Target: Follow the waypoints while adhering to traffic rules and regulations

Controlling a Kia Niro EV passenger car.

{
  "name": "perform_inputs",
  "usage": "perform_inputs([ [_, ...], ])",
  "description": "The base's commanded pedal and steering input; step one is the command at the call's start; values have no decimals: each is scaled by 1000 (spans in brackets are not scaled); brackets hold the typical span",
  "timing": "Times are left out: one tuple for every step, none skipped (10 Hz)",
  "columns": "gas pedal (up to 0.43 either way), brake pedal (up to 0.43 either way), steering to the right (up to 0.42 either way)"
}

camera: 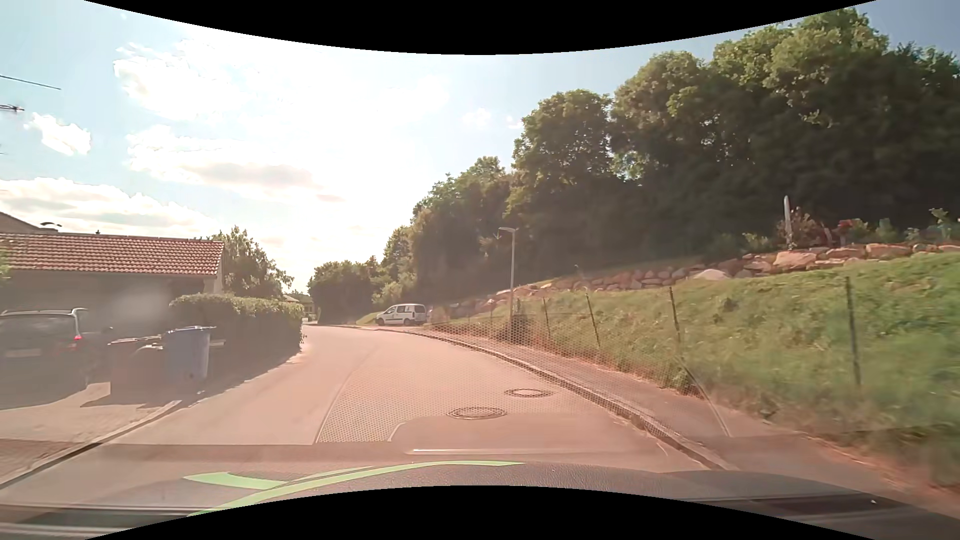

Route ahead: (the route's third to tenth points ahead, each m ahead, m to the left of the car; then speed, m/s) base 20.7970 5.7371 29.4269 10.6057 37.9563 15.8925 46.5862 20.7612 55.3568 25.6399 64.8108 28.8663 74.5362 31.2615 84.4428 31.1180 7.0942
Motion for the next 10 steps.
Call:
perform_inputs([
  [177,0,-88],
  [177,0,-85],
  [169,0,-76],
  [169,0,-69],
  [150,0,-70],
  [118,0,-68],
  [98,0,-61],
  [39,0,-57],
  [0,0,-59],
  [0,0,-61],
])
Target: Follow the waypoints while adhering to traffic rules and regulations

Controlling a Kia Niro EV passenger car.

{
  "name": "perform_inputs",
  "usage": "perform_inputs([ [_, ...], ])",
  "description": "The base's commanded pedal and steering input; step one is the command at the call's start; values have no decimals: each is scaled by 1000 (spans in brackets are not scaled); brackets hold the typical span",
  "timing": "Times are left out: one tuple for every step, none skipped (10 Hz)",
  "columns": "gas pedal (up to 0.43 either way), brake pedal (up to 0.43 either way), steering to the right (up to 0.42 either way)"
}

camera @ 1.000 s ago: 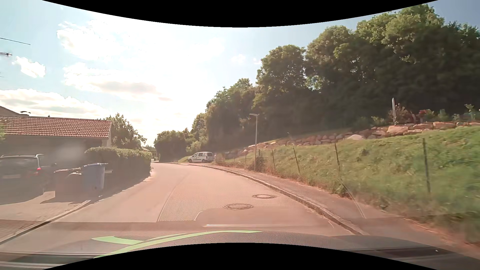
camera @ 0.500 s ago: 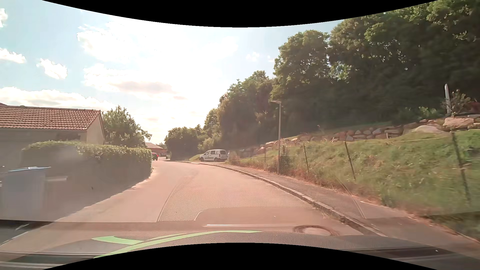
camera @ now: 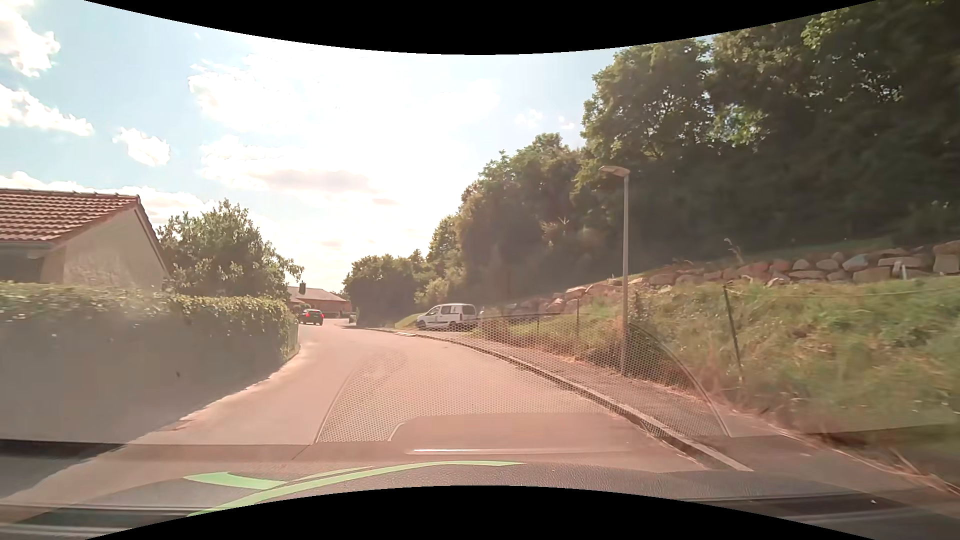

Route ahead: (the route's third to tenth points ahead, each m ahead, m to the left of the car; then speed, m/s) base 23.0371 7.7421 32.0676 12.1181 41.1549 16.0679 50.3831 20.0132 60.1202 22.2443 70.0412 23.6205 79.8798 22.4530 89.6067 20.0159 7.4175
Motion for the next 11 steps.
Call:
perform_inputs([
  [0,0,-61],
  [0,0,-61],
  [0,0,-61],
  [0,0,-61],
  [0,0,-62],
  [0,0,-63],
  [0,0,-63],
  [0,0,-63],
  [0,0,-63],
  [0,0,-65],
  [0,0,-67],
])
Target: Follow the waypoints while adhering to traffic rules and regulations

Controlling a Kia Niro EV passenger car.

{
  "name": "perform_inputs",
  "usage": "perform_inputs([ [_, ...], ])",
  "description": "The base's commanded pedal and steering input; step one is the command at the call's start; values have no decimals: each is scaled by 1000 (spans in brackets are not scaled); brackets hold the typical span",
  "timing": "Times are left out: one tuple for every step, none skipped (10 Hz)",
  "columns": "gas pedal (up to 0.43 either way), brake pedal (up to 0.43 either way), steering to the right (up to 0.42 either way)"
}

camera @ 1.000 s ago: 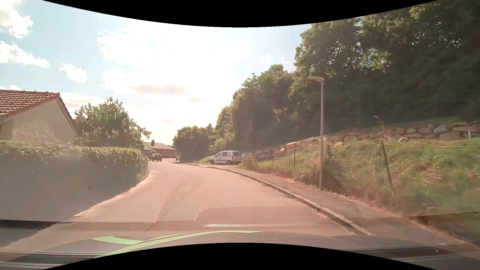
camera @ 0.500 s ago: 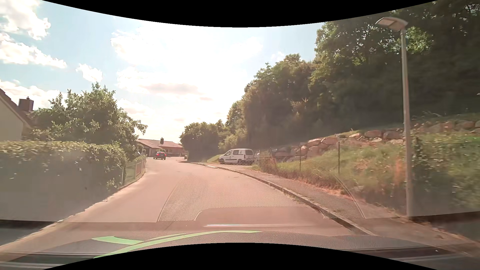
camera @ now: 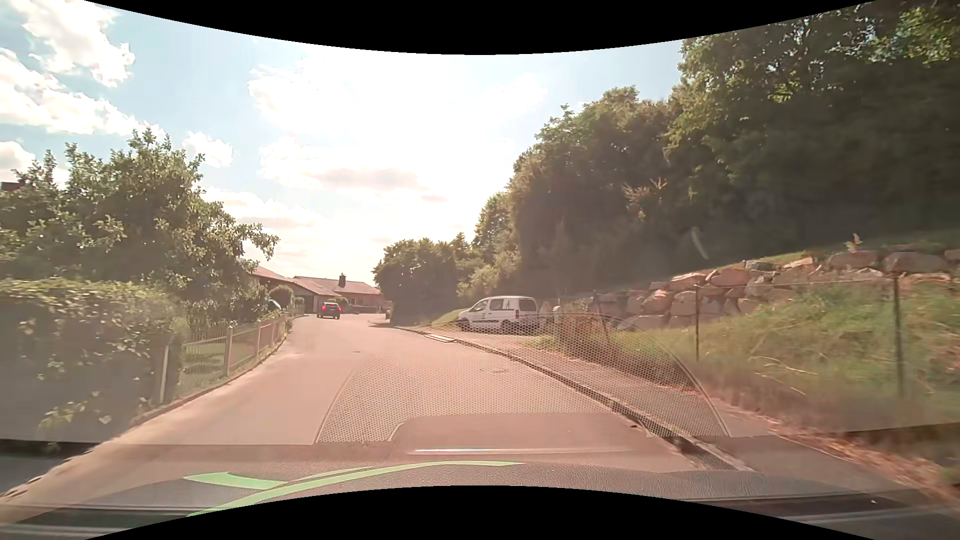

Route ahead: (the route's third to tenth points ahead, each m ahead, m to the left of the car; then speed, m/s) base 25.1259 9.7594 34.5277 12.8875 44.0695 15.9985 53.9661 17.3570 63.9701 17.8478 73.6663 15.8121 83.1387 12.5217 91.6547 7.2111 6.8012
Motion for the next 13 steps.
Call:
perform_inputs([
  [0,0,-67],
  [0,0,-67],
  [0,0,-68],
  [0,0,-71],
  [0,0,-74],
  [0,0,-75],
  [20,0,-75],
  [20,0,-76],
  [20,0,-79],
  [28,0,-80],
  [39,0,-80],
  [47,0,-83],
  [47,0,-85],
])
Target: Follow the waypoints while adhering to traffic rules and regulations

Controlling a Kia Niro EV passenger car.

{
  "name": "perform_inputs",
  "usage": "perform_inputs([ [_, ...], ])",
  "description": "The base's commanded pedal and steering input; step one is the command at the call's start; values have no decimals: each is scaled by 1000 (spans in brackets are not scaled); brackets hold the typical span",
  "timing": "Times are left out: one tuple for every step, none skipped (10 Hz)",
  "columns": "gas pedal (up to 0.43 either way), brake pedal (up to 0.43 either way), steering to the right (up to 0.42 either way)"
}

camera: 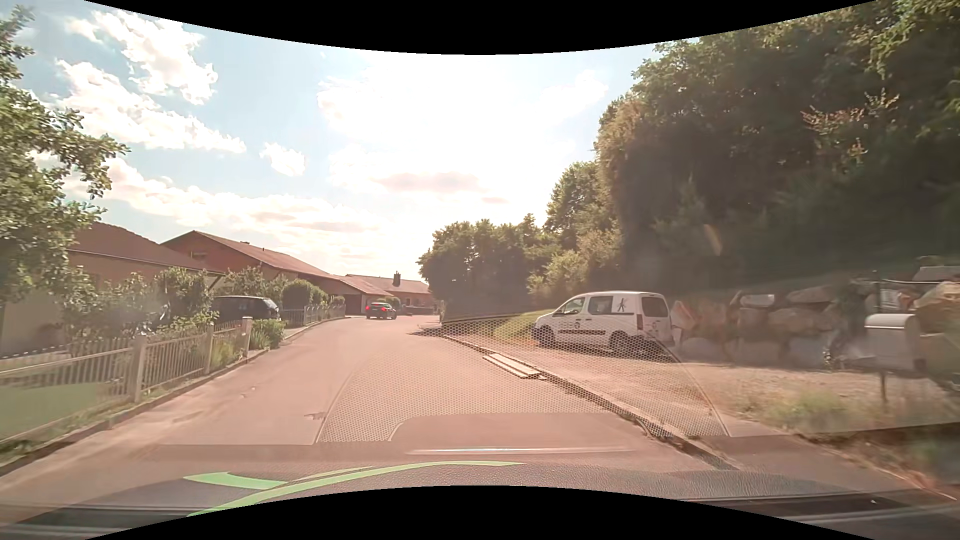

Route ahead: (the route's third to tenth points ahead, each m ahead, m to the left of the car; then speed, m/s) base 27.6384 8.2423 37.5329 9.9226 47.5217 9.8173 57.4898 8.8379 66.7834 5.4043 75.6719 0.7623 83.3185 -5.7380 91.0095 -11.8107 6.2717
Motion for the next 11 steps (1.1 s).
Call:
perform_inputs([
  [47,0,-88],
  [47,0,-88],
  [47,0,-88],
  [47,0,-88],
  [47,0,-88],
  [47,0,-86],
  [47,0,-84],
  [47,0,-78],
  [47,0,-72],
  [47,0,-66],
  [47,0,-64],
])
